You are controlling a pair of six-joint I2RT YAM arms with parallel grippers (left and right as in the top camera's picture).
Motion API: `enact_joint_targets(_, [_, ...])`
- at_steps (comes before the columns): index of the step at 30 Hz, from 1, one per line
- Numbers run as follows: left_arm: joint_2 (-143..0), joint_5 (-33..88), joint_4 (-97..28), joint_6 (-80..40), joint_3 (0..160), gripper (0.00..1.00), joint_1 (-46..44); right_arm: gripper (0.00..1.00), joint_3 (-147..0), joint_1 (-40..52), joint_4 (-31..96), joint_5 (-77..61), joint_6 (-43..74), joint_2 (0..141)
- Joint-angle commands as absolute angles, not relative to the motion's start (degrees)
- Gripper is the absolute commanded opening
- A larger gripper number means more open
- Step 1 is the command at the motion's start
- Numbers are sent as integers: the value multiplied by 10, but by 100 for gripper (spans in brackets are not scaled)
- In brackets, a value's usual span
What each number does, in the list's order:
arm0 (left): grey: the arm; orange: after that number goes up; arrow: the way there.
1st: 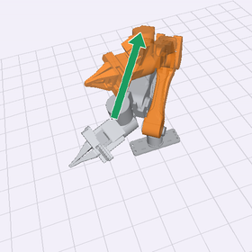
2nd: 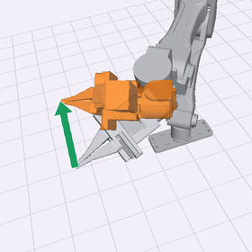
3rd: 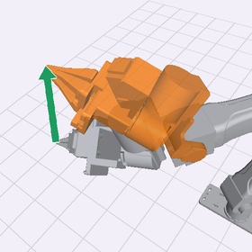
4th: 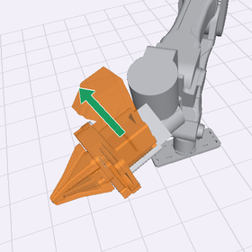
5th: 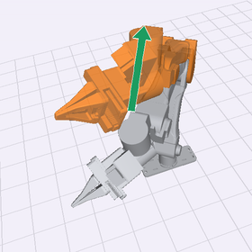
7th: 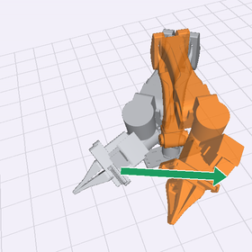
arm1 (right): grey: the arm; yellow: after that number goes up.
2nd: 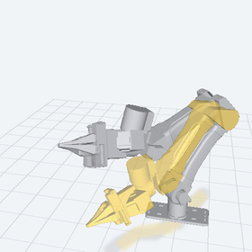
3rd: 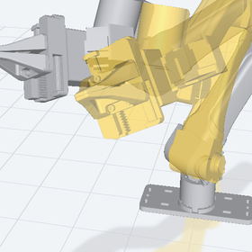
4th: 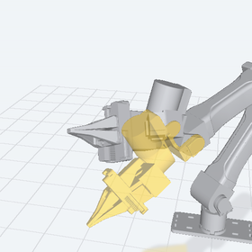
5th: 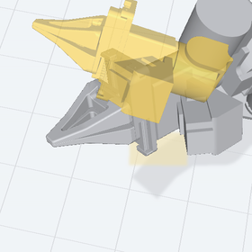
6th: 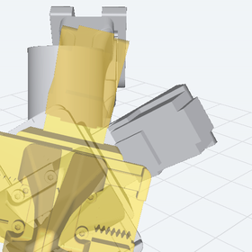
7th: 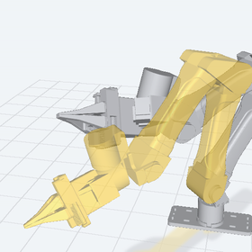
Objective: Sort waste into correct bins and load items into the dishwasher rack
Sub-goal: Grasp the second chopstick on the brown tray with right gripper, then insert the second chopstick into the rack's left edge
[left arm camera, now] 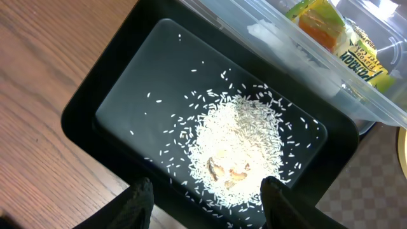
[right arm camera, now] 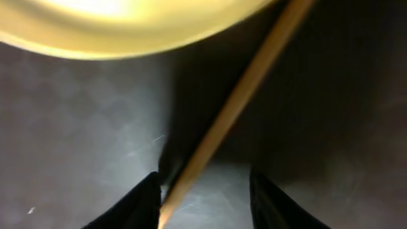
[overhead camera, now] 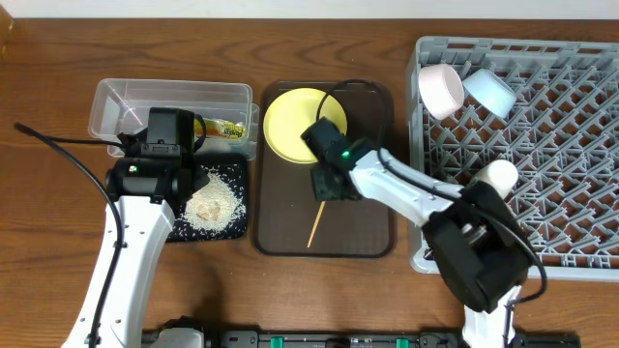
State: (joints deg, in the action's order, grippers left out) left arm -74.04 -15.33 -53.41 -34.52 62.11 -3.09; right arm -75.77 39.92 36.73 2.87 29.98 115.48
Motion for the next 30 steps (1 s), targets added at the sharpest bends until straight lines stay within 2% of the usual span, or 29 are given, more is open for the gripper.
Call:
enact_joint_targets(1, [-737,-155,-535,-348,621,57,-28,35,-760,399,386,79,347,1170])
enact_joint_targets(3, [-737,-155,-535,-348,621,57,-28,22,-760,396,401,90,367,1170])
enact_joint_targets(9, [-737,-155,-535,-348,621,57,-28,1,-760,368,416,90,368,1151])
enact_joint_targets(15, [-737,-155,-535,-348,621,57,-28,1,-761,328,415,70,307,1096])
enact_joint_targets(24, [-737,-155,-535,-348,621,57,-28,1,-761,241,427,10,177,936])
enact_joint_targets(30, [-737,-155,-535,-348,621,57,-28,1,-761,180,473,29,141,894])
